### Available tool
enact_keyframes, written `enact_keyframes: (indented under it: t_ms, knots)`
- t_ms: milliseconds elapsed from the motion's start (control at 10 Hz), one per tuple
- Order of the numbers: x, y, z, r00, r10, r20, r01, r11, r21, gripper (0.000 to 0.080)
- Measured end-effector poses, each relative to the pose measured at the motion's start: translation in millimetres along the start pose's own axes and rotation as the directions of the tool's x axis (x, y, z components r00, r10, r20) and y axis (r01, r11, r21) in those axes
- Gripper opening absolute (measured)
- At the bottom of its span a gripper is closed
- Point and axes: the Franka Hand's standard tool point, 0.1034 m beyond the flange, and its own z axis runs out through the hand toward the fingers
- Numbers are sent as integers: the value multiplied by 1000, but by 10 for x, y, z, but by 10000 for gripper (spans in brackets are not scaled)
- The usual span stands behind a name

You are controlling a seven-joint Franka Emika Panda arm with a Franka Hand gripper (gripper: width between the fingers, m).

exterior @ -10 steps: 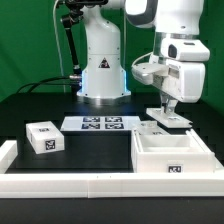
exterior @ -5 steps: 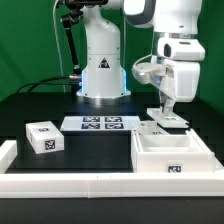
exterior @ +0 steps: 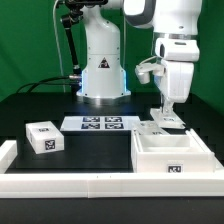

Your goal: Assemble cabinet

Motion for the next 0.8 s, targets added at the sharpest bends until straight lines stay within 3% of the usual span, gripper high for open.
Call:
enact_keyframes:
  t_ms: [500, 800]
  knots:
    - [17, 170, 9, 1000, -25, -7, 25, 1000, -9, 68]
    - [24, 185, 8, 1000, -24, -10, 24, 1000, -12, 68]
